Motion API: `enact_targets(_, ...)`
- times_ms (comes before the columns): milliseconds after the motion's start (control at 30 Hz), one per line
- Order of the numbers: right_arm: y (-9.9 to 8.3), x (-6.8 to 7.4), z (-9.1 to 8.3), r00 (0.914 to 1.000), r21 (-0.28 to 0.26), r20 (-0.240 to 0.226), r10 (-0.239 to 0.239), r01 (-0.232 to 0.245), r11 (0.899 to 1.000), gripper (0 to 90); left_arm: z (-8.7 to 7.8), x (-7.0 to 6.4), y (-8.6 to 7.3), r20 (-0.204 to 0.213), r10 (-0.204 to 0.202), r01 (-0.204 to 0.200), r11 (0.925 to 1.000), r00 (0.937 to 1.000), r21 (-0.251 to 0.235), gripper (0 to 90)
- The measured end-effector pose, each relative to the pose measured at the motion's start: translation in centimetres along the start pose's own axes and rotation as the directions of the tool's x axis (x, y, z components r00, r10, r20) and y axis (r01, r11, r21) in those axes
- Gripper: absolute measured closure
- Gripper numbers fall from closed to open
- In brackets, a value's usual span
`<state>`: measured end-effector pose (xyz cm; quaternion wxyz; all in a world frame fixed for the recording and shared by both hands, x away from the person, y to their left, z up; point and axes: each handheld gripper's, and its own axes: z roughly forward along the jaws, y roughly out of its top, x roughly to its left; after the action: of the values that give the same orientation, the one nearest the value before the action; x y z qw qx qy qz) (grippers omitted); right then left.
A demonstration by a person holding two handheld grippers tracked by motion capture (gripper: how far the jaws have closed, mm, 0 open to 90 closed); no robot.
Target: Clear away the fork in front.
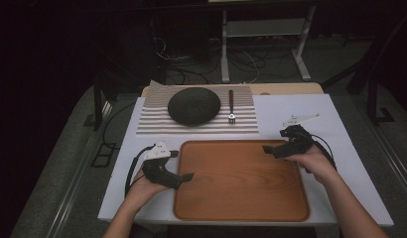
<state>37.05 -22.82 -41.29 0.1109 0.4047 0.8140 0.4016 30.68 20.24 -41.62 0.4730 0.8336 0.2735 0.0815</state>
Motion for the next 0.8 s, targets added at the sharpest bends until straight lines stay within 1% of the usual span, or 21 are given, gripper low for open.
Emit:
enact_targets(167,0.6,-0.1,0.6,1.0,0.004,-0.002,0.002,-0.002,1.0,0.7,0.0,0.0,0.0,0.0,-0.002,0.002,1.0,1.0,-0.005,0.0)
enact_targets(233,1.3,-0.2,1.0,1.0,0.0,0.002,-0.003,0.003,1.0,1.0,0.0,0.0,0.0,-0.001,-0.001,0.001,1.0,1.0,-0.006,0.0)
enact_targets(433,2.3,-0.3,1.6,0.9999,0.004,0.008,-0.007,0.007,1.0,1.0,-0.1,0.1,0.0,-0.002,-0.002,0.002,0.9999,1.0,-0.01,0.0)
enact_targets(533,3.1,-0.4,2.2,0.9998,0.015,0.015,-0.013,0.013,1.0,1.0,-0.1,0.0,0.0,-0.002,-0.002,0.002,0.9999,1.0,-0.012,0.0)
enact_targets(633,3.5,-0.3,2.6,0.9998,0.02,0.018,-0.011,0.01,1.0,1.1,-0.1,0.0,0.0,-0.003,-0.001,0.001,0.9999,1.0,-0.012,0.0)
enact_targets(667,3.9,-0.3,3.0,0.9997,0.026,0.023,-0.01,0.01,1.0,1.1,-0.1,0.1,0.0,-0.005,-0.001,0.001,0.9999,1.0,-0.012,0.0)
enact_targets(800,4.5,-0.4,3.7,0.9996,0.036,0.027,-0.004,0.003,0.999,1.1,-0.1,0.0,0.0,-0.007,0.001,-0.001,0.9999,1.0,-0.012,0.0)
